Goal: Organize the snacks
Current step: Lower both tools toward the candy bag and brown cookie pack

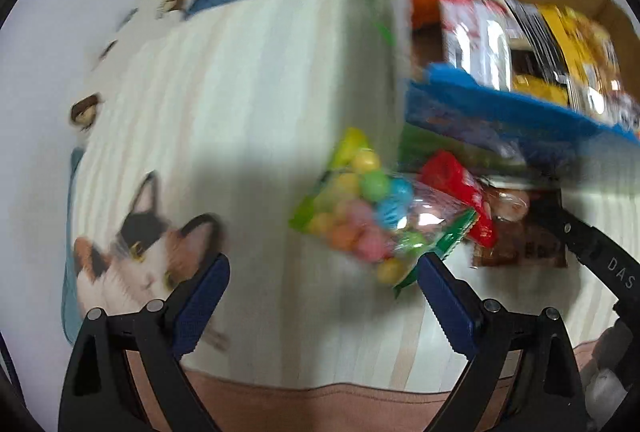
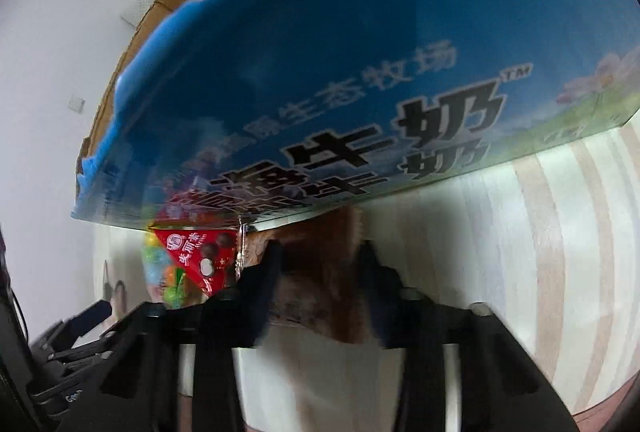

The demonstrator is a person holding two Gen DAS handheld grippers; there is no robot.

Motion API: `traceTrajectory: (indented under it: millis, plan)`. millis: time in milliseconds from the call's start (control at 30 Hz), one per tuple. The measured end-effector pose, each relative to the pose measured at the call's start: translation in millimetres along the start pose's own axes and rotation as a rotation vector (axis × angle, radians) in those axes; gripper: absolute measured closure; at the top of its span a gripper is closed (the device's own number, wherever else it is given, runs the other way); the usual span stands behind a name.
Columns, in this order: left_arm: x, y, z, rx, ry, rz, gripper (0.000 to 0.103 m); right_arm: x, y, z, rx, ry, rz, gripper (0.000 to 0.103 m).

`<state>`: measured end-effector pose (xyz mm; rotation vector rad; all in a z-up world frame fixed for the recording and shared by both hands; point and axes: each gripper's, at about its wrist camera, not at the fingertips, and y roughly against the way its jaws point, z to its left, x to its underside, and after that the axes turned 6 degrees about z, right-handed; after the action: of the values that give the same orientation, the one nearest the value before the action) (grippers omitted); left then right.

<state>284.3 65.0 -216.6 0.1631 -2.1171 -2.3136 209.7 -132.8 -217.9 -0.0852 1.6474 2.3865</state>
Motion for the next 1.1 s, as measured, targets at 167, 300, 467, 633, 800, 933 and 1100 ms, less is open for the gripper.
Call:
traceTrajectory:
  millis: [167,300,467,633,800,933,1100]
  plan:
    - [-5,-14,-25,-0.043,-0.092,0.028,0.007,10,11,-12,0.005,-0.018,-0.017,0.089]
    - [-5,-14,-29,0.015,-0.095,0.009,0.018,23,15,-22,-0.005,-0.024,-0.001,0.092]
    - [3,-7,-27,0.059,-0.094,0.015,0.036,42,19,-30,-0.098,-0.032,0.059,0.092]
    - [40,-12,2,0.028,-0.088,0.059,0.036,43,14,-36,-0.168,-0.068,0.103,0.050]
    - [69,-10,37,0.052,0.010,0.091,0.036,30,-7,-37,-0.212,-0.114,0.106,0.034]
    - [75,1,55,0.161,0.139,0.108,0.036,27,-22,-22,-0.193,-0.098,0.086,0.033]
    - [60,14,69,0.257,0.307,0.100,0.036,41,-29,6,-0.128,-0.044,0.055,0.083]
